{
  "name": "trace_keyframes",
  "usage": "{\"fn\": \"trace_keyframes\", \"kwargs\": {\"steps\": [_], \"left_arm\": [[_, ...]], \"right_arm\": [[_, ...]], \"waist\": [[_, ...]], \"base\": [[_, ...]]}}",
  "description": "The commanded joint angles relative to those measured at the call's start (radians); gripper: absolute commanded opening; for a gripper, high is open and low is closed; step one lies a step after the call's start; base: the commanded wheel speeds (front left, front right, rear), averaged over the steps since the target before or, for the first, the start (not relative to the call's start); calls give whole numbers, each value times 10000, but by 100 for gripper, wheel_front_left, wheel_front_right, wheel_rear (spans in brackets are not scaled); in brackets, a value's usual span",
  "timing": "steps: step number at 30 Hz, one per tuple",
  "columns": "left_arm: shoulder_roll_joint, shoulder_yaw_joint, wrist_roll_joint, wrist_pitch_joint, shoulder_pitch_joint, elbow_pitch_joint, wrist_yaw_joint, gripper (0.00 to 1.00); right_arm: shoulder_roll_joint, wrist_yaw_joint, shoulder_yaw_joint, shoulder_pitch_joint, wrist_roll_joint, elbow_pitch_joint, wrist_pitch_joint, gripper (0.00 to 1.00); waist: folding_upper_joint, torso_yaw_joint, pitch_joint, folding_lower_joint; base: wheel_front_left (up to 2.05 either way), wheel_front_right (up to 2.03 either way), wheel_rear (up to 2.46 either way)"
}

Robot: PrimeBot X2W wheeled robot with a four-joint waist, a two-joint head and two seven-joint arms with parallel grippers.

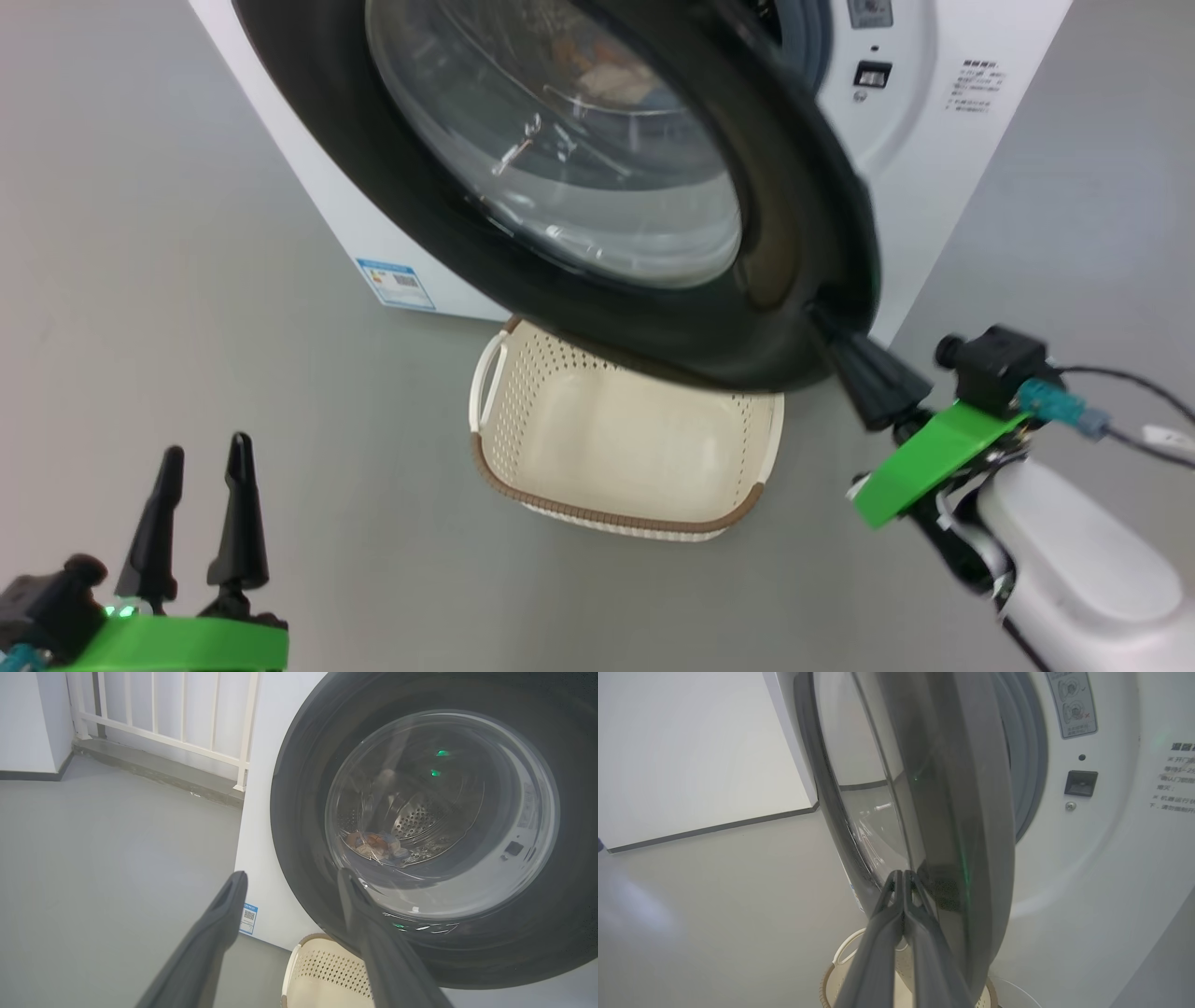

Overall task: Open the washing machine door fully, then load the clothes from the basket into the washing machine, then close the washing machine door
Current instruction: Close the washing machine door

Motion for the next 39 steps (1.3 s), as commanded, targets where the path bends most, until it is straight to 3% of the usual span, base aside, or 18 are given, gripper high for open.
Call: {"fn": "trace_keyframes", "kwargs": {"steps": [1,20,31,39], "left_arm": [[356,331,-68,-65,-411,-271,-35,100],[444,270,-274,-65,-1184,-411,-35,100],[400,147,-322,-65,-1511,-409,-35,100],[371,79,-320,-65,-1526,-301,-35,100]], "right_arm": [[-196,-6,-178,-259,-133,-89,-82,0],[-892,-6,-1250,-2601,-556,551,-82,0],[-924,-6,-1857,-4061,-946,1326,-82,0],[-656,-6,-2138,-4211,-1205,1835,-82,0]], "waist": [[0,41,238,0],[0,605,1824,0],[0,687,2300,0],[0,714,2156,0]], "base": [[0,0,0],[0,0,0],[0,0,0],[0,0,0]]}}
